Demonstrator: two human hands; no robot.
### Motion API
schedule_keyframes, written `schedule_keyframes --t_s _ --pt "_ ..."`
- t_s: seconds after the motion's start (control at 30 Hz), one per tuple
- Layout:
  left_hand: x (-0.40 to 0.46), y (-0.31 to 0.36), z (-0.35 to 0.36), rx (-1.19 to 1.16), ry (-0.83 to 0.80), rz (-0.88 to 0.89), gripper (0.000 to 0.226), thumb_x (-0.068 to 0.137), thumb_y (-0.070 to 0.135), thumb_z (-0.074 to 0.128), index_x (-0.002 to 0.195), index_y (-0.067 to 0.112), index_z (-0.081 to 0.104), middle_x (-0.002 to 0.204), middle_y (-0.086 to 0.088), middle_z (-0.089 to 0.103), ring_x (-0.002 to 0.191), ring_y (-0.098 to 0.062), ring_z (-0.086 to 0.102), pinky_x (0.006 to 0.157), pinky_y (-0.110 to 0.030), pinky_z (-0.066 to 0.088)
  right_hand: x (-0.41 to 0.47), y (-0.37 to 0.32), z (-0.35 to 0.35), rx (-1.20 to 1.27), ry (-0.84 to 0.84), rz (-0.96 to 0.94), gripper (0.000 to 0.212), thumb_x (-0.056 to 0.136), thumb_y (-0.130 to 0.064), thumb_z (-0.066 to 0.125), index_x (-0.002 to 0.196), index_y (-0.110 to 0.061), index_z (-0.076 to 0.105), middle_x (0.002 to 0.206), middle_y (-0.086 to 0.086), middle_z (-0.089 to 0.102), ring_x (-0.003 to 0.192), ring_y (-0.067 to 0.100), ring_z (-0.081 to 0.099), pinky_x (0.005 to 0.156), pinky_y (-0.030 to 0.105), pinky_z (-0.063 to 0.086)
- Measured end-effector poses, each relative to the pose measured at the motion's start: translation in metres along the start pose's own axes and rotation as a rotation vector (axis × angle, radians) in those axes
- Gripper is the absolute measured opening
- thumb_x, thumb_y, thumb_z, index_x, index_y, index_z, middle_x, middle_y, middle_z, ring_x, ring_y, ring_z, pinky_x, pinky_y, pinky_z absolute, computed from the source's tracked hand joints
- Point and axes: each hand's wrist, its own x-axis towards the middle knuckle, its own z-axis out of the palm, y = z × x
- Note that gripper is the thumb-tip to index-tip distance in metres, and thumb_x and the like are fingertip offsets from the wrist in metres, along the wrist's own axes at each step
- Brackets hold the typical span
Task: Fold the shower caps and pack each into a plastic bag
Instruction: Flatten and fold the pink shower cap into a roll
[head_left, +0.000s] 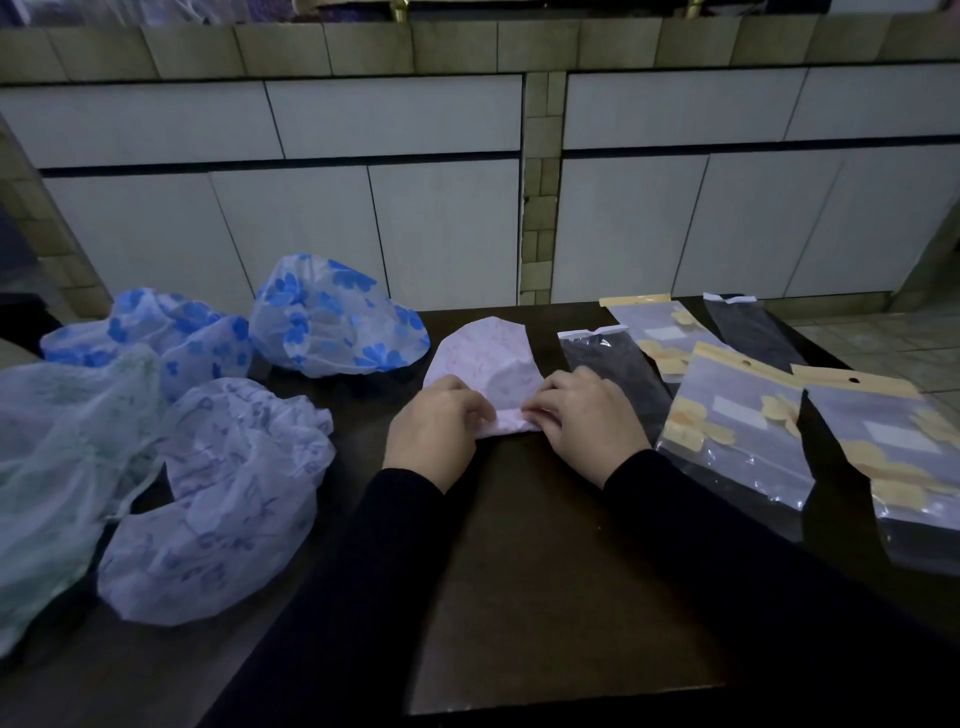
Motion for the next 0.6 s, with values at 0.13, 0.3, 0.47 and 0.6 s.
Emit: schedule_keyframes --t_s 0.13,0.3,0.47,0.6 --pt "-0.0028 -0.0032 -0.0021 -0.080 -0.067 -0.057 0.022 0.092 0.017 0.056 0.105 0.030 0.069 0.107 0.008 0.056 0.094 -0.008 0.053 0.086 -0.021 0.042 -0.0014 0.0027 -0.0013 0.038 -0.076 0.052 0.028 0.094 -0.042 0.052 0.113 -0.028 0.067 0.102 -0.007 0.058 0.095 0.011 0.052 0.089 0.031 0.042" --pt "-0.0052 -0.0037 -0.0041 -0.141 -0.095 -0.084 0.032 0.082 0.041 0.071 0.110 0.026 0.070 0.103 0.010 0.057 0.090 -0.005 0.054 0.080 -0.019 0.042 -0.0031 0.0072 -0.0053 0.075 -0.152 0.075 0.038 0.089 -0.052 0.056 0.119 -0.031 0.064 0.104 -0.009 0.056 0.098 0.010 0.051 0.092 0.036 0.042" --pt "-0.0023 -0.0051 -0.0046 -0.181 -0.105 -0.117 0.036 0.077 0.037 0.077 0.110 0.023 0.071 0.106 0.008 0.058 0.093 -0.005 0.052 0.084 -0.021 0.043 -0.0011 0.0075 -0.0047 0.078 -0.161 0.099 0.036 0.089 -0.049 0.057 0.120 -0.031 0.063 0.108 -0.008 0.059 0.103 0.011 0.052 0.095 0.037 0.043" --pt "-0.0024 -0.0079 -0.0072 -0.177 -0.100 -0.086 0.026 0.083 0.036 0.071 0.106 0.023 0.072 0.107 0.008 0.056 0.097 -0.006 0.053 0.088 -0.023 0.044 -0.0017 0.0090 -0.0051 0.056 -0.149 0.064 0.035 0.092 -0.049 0.053 0.118 -0.028 0.065 0.105 -0.007 0.060 0.098 0.010 0.056 0.092 0.035 0.047"
